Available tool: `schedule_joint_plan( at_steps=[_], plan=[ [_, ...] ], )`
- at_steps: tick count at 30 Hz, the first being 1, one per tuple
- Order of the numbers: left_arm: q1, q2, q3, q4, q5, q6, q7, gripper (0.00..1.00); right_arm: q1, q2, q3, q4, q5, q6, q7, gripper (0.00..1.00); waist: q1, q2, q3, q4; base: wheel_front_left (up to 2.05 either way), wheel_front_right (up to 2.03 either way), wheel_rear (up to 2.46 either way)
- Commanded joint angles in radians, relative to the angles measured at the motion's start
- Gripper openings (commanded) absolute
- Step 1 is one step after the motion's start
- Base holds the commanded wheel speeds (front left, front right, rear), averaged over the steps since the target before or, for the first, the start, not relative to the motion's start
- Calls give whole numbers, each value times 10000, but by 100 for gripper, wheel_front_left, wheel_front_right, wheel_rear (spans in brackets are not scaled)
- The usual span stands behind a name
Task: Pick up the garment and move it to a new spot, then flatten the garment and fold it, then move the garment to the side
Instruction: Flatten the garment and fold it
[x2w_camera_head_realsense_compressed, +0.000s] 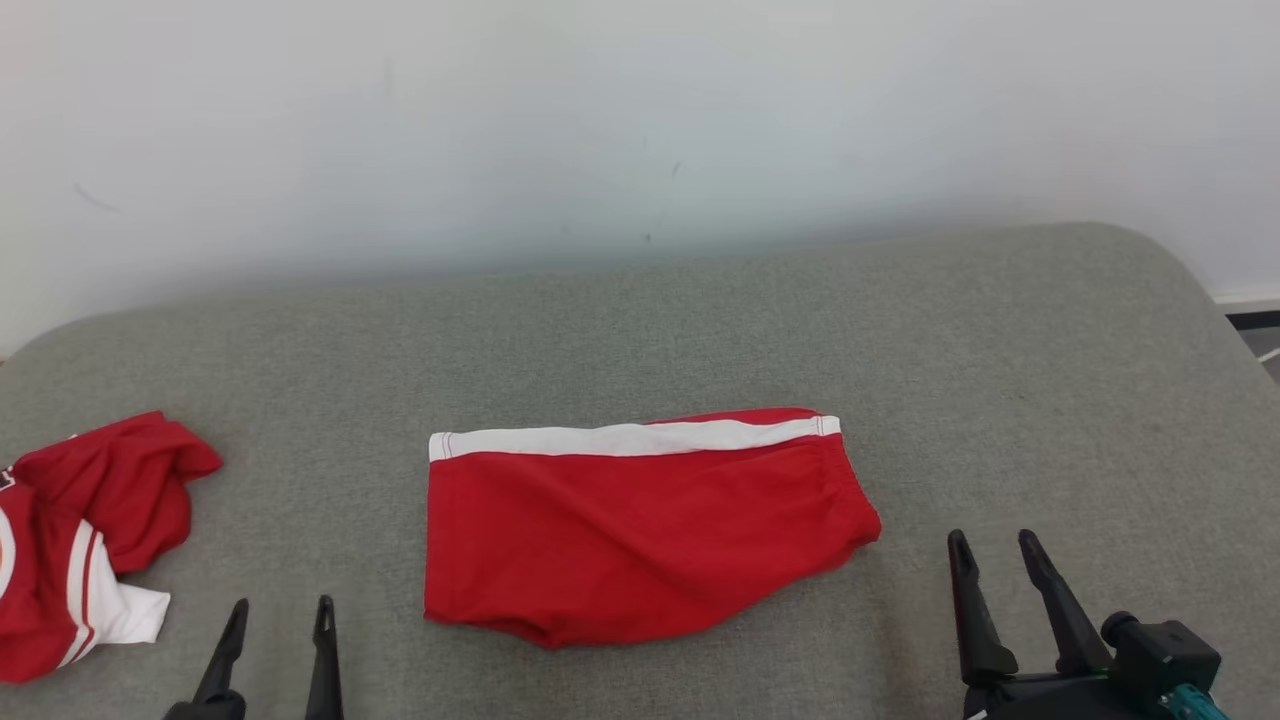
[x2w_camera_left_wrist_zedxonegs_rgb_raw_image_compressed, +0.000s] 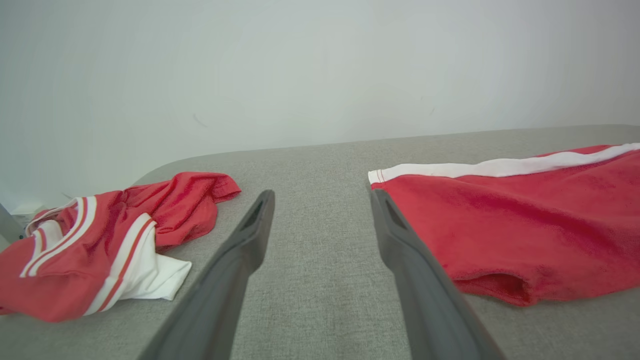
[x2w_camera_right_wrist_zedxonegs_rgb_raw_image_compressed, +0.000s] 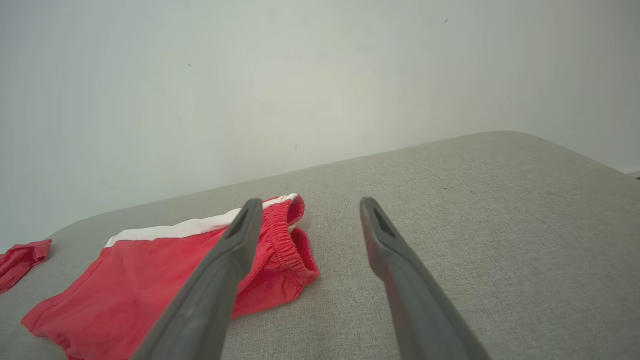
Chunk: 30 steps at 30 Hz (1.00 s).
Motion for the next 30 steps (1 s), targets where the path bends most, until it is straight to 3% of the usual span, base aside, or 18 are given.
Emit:
schedule_joint_plan(
  at_steps=[1, 11, 30],
  plan=[
    [201, 3, 129, -66, 131, 20, -75, 100, 97, -1, -45, 11, -59, 5, -27, 100, 0, 0, -63, 74, 0, 0, 0],
    [972, -374, 784, -790, 525, -217, -76, 100, 553, 251, -489, 55, -334, 5, -5, 100, 0, 0, -259, 234, 0, 0, 0],
    [1200, -961, 1472, -705, 1101, -753, -77, 100, 479, 297, -557, 65, -481, 5, 172, 100, 0, 0, -250, 16, 0, 0, 0]
  ],
)
